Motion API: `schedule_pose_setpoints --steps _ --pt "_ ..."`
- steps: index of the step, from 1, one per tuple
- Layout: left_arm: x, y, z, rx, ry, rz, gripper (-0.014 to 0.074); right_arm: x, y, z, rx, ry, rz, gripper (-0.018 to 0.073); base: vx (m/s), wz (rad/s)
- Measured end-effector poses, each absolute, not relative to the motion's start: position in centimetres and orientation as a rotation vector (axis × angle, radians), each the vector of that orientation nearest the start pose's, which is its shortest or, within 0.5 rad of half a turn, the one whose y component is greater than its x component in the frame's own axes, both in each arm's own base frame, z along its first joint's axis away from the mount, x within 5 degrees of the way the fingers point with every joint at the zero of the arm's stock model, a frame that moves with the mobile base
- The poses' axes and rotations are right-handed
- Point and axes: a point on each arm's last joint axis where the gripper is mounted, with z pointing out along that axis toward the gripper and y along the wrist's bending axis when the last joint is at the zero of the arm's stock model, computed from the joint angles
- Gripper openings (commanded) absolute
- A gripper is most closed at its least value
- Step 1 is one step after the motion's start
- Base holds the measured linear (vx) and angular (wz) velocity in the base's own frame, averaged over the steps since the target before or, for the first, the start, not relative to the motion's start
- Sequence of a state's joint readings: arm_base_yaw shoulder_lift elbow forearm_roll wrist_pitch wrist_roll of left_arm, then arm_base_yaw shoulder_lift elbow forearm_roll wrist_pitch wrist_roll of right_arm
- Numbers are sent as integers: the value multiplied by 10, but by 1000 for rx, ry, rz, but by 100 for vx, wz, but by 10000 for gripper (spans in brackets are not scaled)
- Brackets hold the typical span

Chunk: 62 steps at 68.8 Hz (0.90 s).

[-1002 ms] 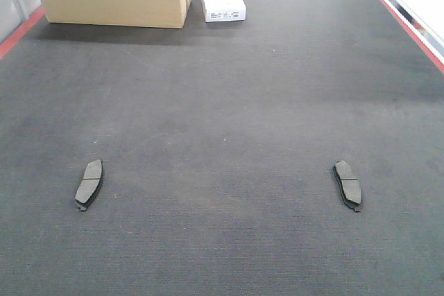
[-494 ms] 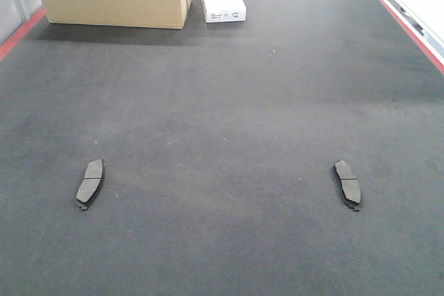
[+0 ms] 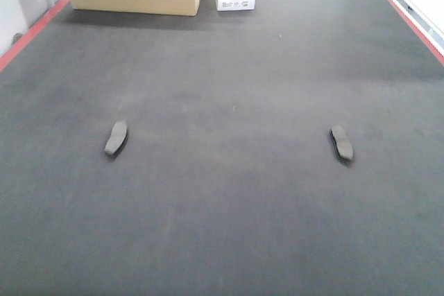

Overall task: Move and align brake pads A on conveyor
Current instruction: 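Raise both open grippers and back the base away from the belt, then turn the base and drive along the yellow floor line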

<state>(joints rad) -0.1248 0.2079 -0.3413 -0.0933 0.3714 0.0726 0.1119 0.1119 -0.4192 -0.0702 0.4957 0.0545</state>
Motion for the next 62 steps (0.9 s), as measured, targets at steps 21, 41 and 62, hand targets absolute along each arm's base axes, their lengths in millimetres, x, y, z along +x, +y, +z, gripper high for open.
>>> schedule_pose_setpoints --steps 21,41,62 --pt "61 -11 282 120 1718 -132 482 37 1 300 -74 1669 51 379 -40 4" --pt "61 -11 282 120 1718 -132 482 37 1 300 -74 1669 51 379 -42 -2" --pt "61 -11 282 120 1718 -132 482 37 1 300 -74 1669 51 379 -37 -11"
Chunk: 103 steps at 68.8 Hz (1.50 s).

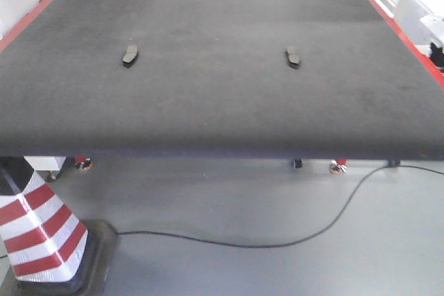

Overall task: Move and align brake pads A on conveyor
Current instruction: 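Turn the base and drive along the yellow floor line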

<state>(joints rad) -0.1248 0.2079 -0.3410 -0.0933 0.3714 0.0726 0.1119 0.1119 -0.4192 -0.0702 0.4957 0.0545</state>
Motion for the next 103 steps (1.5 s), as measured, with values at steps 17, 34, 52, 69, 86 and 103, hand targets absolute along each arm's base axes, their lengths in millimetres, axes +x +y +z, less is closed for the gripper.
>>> schedule_pose_setpoints --steps 17,34,52,69,86,103 --pt "61 -11 282 120 1718 -132 482 37 1 300 -74 1669 51 379 -31 -6" --pt "61 -11 282 120 1718 -132 482 37 1 300 -74 1669 51 379 -20 -8" --pt "61 -11 282 120 1718 -132 482 37 1 300 -74 1669 51 379 -14 -55" --pt "61 -11 282 120 1718 -132 482 37 1 300 -75 1669 50 379 -15 -82" --pt "61 -11 282 120 1718 -132 482 37 1 300 -75 1669 50 379 -12 -93" --pt "61 -11 282 120 1718 -132 482 37 1 300 -75 1669 50 379 -5 -85"
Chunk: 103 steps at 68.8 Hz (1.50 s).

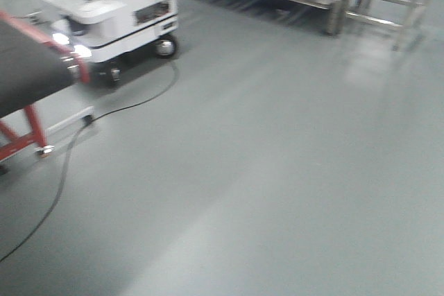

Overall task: Move and align brake pads A on conveyor
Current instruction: 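Turn the base and drive along the yellow floor line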

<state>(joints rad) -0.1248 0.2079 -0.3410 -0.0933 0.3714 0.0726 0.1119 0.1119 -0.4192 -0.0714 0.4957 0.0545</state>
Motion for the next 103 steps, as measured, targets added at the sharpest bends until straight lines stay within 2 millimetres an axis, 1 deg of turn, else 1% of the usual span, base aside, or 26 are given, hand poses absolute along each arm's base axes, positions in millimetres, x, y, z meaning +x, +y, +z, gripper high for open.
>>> schedule_pose_setpoints --steps 69,85,103 --pt "61 -11 282 120 1718 -132 482 37 1 300 -75 1667 50 379 1 -83" --pt "61 -11 282 120 1718 -132 482 37 1 300 -75 1667 50 379 18 -47" --pt "61 -11 282 120 1718 -132 482 37 1 300 -75 1667 50 379 28 -9"
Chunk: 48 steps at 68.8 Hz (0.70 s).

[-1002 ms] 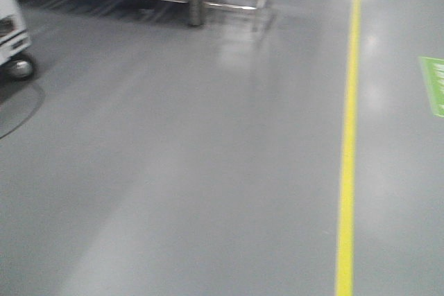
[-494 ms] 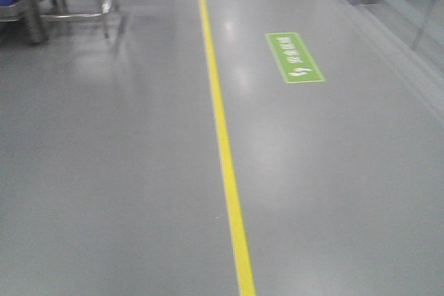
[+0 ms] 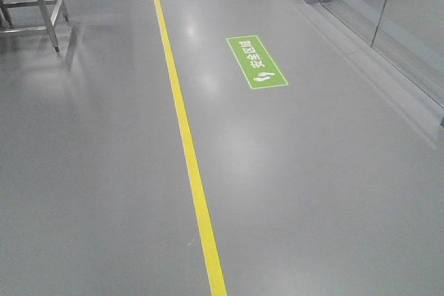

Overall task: Move and align brake pads A on conveyor
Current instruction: 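Turn the base and drive along the yellow floor line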

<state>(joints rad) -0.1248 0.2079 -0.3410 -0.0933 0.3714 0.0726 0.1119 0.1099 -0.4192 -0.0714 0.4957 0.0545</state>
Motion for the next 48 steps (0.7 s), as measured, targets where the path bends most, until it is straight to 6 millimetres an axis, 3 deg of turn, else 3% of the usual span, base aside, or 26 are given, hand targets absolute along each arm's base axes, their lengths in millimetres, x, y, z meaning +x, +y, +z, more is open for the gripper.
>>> schedule_pose_setpoints --steps 48 --pt "61 -11 282 120 1718 -132 482 37 1 300 -75 1667 50 379 48 24"
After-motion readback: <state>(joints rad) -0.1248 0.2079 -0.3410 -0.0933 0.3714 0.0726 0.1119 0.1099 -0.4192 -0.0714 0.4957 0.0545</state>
